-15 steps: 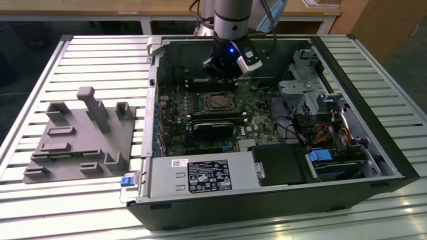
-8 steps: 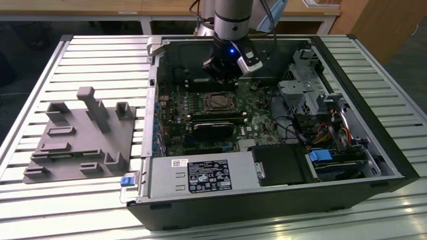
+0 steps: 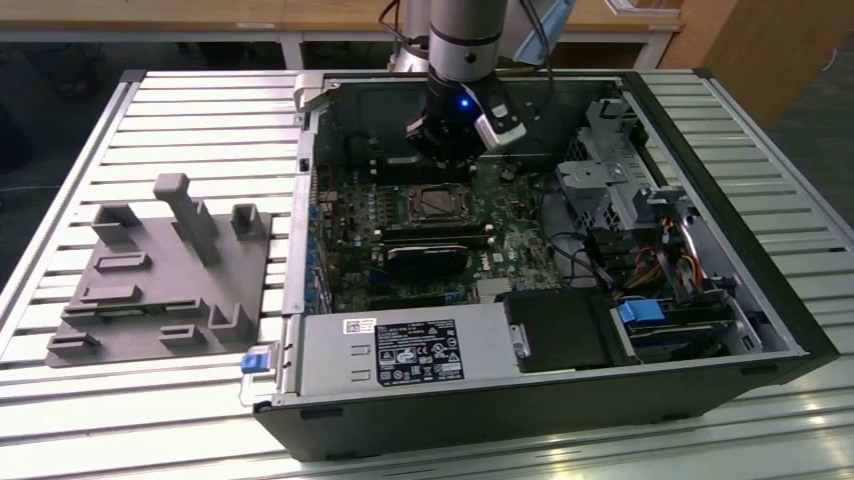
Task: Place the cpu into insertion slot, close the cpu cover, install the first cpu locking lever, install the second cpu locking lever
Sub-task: 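Install the second cpu locking lever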
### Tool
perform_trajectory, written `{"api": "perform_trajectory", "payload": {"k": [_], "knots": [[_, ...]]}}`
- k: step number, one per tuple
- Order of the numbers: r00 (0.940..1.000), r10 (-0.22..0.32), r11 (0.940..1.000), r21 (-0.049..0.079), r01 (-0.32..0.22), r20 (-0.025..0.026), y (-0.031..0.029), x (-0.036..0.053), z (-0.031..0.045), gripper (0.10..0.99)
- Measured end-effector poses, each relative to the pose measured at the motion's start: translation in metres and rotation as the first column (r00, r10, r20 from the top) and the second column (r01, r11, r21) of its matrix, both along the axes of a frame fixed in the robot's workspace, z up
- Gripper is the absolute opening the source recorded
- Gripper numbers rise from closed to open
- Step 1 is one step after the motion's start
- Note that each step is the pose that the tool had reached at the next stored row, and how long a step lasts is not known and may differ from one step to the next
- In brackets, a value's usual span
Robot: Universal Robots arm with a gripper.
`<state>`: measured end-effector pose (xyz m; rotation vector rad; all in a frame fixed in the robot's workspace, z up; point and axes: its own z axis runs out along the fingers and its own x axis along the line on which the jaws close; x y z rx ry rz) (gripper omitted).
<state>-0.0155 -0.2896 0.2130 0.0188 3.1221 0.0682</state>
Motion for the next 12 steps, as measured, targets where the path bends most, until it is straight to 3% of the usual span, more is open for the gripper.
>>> {"api": "perform_trajectory", "payload": {"k": [12], "knots": [[1.0000, 0.000, 1.0000, 0.000, 0.000, 0.0000, -0.0069, 0.0000, 0.0000, 0.122]]}}
